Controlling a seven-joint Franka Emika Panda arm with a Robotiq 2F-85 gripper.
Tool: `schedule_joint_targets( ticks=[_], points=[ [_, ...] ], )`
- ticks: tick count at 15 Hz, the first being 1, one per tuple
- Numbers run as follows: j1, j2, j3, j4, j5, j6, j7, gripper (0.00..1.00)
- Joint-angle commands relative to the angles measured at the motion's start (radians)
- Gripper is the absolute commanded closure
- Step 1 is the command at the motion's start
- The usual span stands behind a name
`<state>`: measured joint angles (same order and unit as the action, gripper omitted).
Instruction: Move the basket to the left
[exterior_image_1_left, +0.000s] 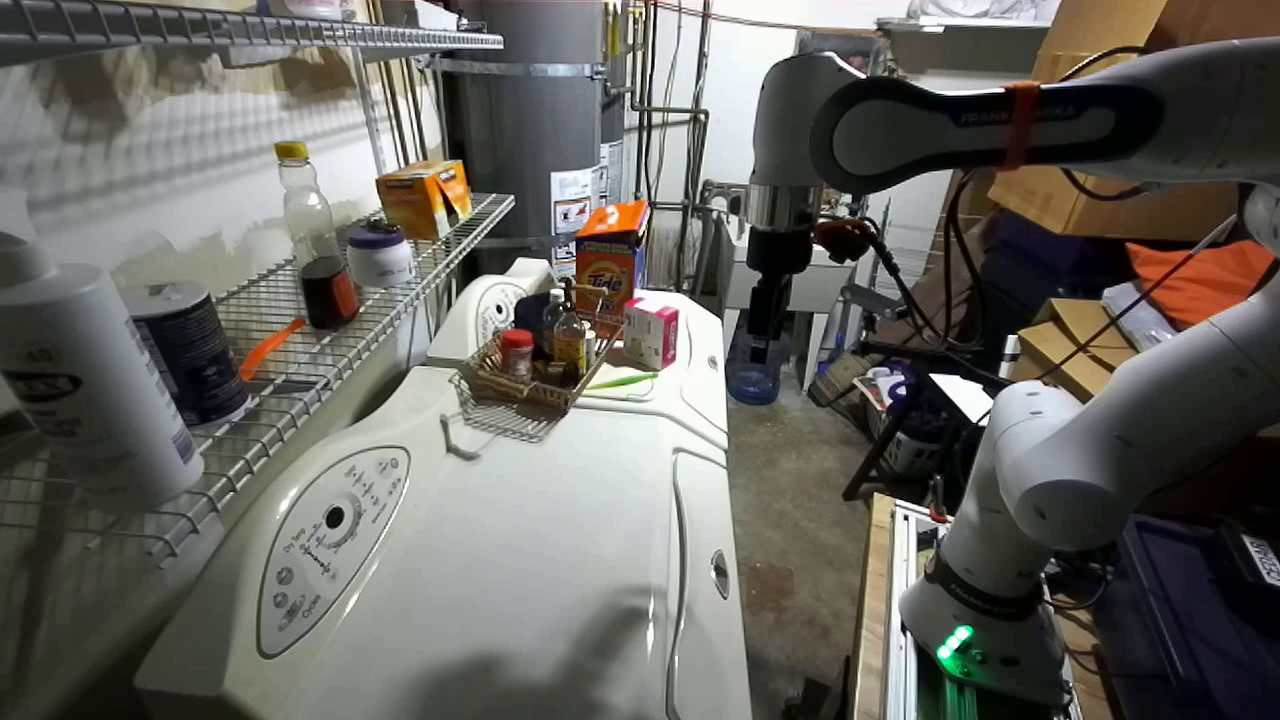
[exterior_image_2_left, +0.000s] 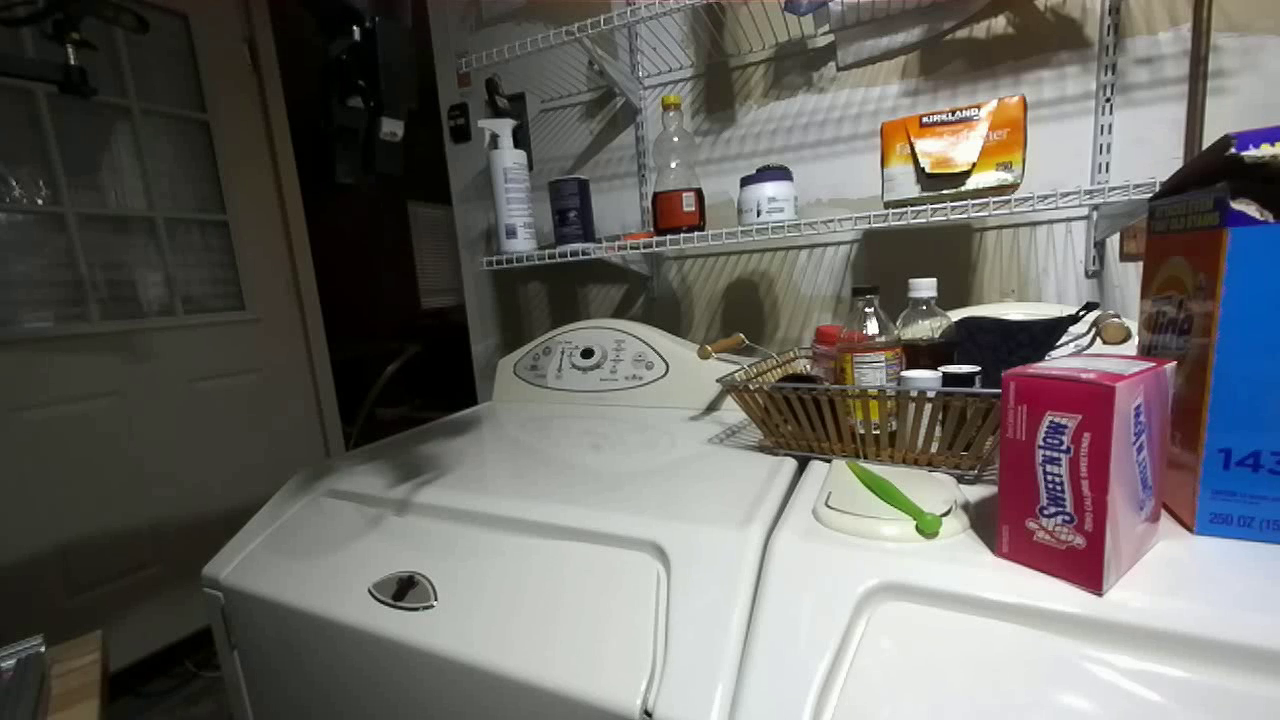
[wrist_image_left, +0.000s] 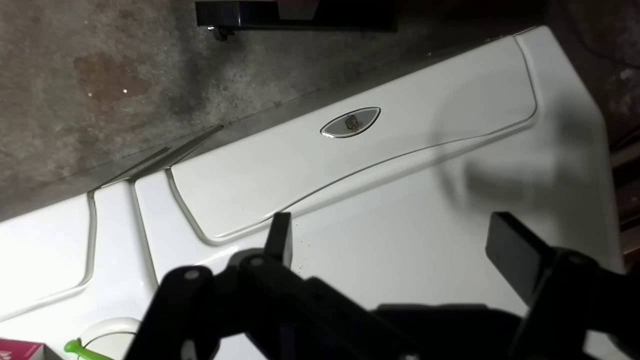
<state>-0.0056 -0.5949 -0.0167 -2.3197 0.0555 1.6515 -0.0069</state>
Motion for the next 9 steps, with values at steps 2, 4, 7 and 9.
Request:
schedule_joint_targets(
  ticks=[2, 4, 7, 9],
  points=[
    [-0.001, 0.001, 0.001, 0.003, 0.0, -0.003, -0.001, 0.0],
    [-0.001, 0.001, 0.001, 0.003, 0.0, -0.003, -0.001, 0.0],
    [-0.013, 0.062, 0.01, 0.02, -0.022, 0.087, 0.019, 0.0],
    [-0.02, 0.157, 0.013, 0.058, -0.05, 0.186, 0.023, 0.0]
  ],
)
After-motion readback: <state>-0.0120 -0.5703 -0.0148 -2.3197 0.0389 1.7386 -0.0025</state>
